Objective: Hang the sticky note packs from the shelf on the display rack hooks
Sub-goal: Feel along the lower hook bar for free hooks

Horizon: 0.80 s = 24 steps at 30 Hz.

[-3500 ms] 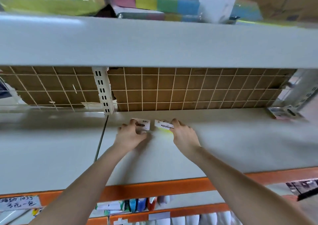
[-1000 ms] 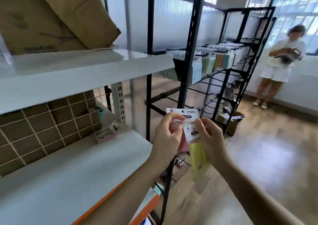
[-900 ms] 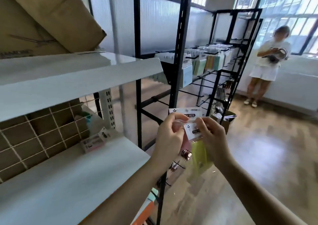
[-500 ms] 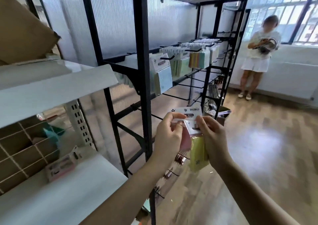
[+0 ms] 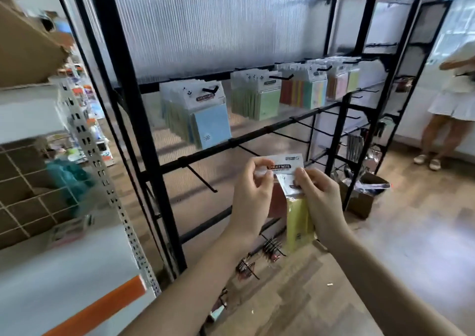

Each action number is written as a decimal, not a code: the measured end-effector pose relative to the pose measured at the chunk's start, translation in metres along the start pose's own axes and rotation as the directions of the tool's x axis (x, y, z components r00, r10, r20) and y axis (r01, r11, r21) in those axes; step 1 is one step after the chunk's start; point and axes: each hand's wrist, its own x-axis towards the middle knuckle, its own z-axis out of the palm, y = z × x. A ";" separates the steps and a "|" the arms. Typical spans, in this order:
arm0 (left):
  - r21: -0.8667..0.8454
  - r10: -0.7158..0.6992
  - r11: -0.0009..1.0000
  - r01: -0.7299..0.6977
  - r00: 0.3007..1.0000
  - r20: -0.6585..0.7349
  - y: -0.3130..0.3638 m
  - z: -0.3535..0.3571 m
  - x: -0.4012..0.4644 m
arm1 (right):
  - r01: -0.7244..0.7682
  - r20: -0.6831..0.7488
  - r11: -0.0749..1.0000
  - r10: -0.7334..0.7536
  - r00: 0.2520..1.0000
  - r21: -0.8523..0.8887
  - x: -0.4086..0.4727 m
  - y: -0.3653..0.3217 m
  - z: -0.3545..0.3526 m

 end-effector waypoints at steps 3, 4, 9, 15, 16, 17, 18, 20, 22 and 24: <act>-0.028 -0.003 1.000 0.001 0.998 -0.067 0.002 0.022 0.005 | 0.016 0.057 1.000 -0.014 0.998 -0.022 0.016 -0.003 -0.020; -0.029 0.002 1.000 -0.005 0.996 -0.085 0.001 0.028 0.006 | 0.017 0.073 1.000 -0.015 0.997 -0.023 0.020 -0.002 -0.024; -0.015 0.031 0.999 -0.033 0.991 -0.129 0.000 0.053 0.023 | -0.005 0.126 1.000 0.005 0.992 0.001 0.040 0.004 -0.043; -0.038 0.018 0.999 -0.024 0.989 -0.149 -0.006 0.094 0.062 | -0.033 0.112 0.999 0.032 0.993 0.004 0.079 0.014 -0.074; -0.036 0.002 0.999 -0.007 0.989 -0.149 -0.009 0.105 0.072 | -0.036 0.113 0.999 0.035 0.993 0.001 0.089 0.017 -0.081; -0.036 -0.014 0.999 0.008 0.989 -0.145 -0.011 0.113 0.079 | -0.036 0.117 0.999 0.036 0.993 -0.005 0.096 0.019 -0.086; -0.044 -0.024 0.999 0.018 0.989 -0.143 -0.014 0.124 0.089 | -0.031 0.120 0.999 0.033 0.992 -0.016 0.108 0.023 -0.094; -0.050 -0.023 0.999 0.016 0.989 -0.146 -0.020 0.141 0.108 | -0.025 0.121 0.999 0.029 0.992 -0.037 0.127 0.027 -0.105; -0.044 0.003 0.999 -0.010 0.990 -0.137 -0.026 0.160 0.132 | -0.006 0.118 0.998 0.014 0.993 -0.062 0.152 0.033 -0.118; -0.051 0.001 0.999 -0.007 0.993 -0.116 -0.032 0.179 0.160 | 0.012 0.109 0.995 -0.002 0.994 -0.098 0.181 0.040 -0.130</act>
